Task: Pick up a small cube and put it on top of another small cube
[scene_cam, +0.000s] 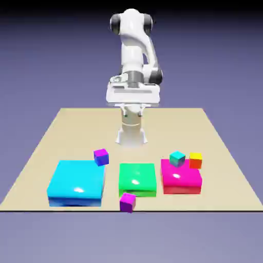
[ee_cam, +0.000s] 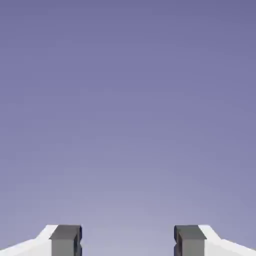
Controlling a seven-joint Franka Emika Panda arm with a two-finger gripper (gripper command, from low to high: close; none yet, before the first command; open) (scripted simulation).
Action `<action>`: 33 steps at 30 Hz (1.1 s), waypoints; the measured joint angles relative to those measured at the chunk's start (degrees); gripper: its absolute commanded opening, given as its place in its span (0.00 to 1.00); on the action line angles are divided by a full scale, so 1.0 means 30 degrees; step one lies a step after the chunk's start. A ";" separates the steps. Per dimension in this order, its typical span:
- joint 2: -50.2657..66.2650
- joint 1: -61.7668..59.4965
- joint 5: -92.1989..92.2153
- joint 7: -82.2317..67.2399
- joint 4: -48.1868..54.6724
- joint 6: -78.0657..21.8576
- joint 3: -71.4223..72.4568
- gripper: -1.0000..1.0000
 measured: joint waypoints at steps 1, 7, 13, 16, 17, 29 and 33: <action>0.0692 -0.0148 -0.0064 0.0308 0.0412 -0.0331 0.0112 0.50; 0.4845 -0.1036 -0.0445 0.2154 0.2881 -0.2317 0.0783 0.50; 0.8998 -0.1947 -0.0827 0.4001 0.5350 -0.4302 0.1454 0.50; 1.1075 -0.2382 -0.1018 0.4924 0.6584 -0.5295 0.1790 0.50; 1.1767 -0.2528 -0.1081 0.5232 0.6996 -0.5626 0.1902 0.50; 1.9275 -0.3302 -0.2027 0.7965 1.0588 -0.6515 0.2314 0.50; 2.0426 -0.3094 -0.2275 0.8140 1.0788 -0.5562 0.2057 0.00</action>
